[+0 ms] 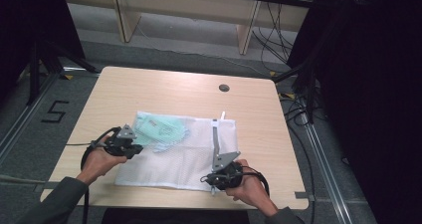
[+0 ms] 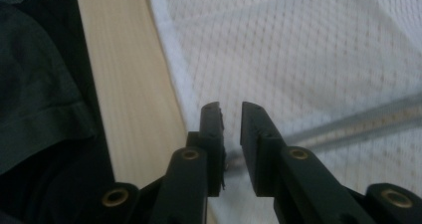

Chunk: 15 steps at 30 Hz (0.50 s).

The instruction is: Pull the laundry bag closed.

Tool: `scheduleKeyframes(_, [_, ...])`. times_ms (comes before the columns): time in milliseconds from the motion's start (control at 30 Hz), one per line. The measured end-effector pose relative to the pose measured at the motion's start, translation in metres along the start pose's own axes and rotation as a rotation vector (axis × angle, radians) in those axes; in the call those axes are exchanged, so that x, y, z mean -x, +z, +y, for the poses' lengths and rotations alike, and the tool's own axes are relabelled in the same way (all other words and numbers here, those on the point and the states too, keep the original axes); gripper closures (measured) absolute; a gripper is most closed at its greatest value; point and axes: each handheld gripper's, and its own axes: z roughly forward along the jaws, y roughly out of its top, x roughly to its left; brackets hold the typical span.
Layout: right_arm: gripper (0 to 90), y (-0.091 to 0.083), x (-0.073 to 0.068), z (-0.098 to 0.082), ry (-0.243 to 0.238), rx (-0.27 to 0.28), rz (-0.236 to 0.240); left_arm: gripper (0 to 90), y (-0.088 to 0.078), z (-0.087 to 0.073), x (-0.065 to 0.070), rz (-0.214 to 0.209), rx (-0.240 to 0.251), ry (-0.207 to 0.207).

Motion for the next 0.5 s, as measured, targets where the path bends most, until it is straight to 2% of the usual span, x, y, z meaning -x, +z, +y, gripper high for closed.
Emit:
scheduleKeyframes(67, [73.5,-0.007,-0.004,-0.013,0.010,-0.005,-0.006,82.6,0.001,0.004,0.008,-0.034,0.011,0.011])
scheduleKeyframes(167, [69.5,-0.008,-0.006,-0.016,0.019,-0.002,-0.002,81.4,0.002,0.007,0.016,-0.061,0.018,0.018])
scheduleKeyframes(233, [63.9,-0.009,-0.009,-0.018,0.021,-0.015,0.007,79.8,0.002,0.008,0.021,-0.091,0.031,0.012])
scheduleKeyframes(267, [61.7,-0.008,-0.010,-0.018,0.015,-0.013,-0.007,78.6,0.002,0.009,0.024,-0.115,0.039,0.006])
scheduleKeyframes(400, [52.3,-0.002,-0.014,-0.019,0.002,-0.028,-0.009,71.8,0.001,0.010,0.030,-0.141,0.053,-0.004])
scheduleKeyframes(467, [51.1,-0.001,-0.015,-0.019,-0.003,-0.031,-0.012,71.2,0.001,0.010,0.031,-0.151,0.054,0.002])
scheduleKeyframes(500, [49.3,0.002,-0.018,-0.018,-0.006,-0.037,-0.016,70.0,0.001,0.011,0.031,-0.153,0.051,0.018])
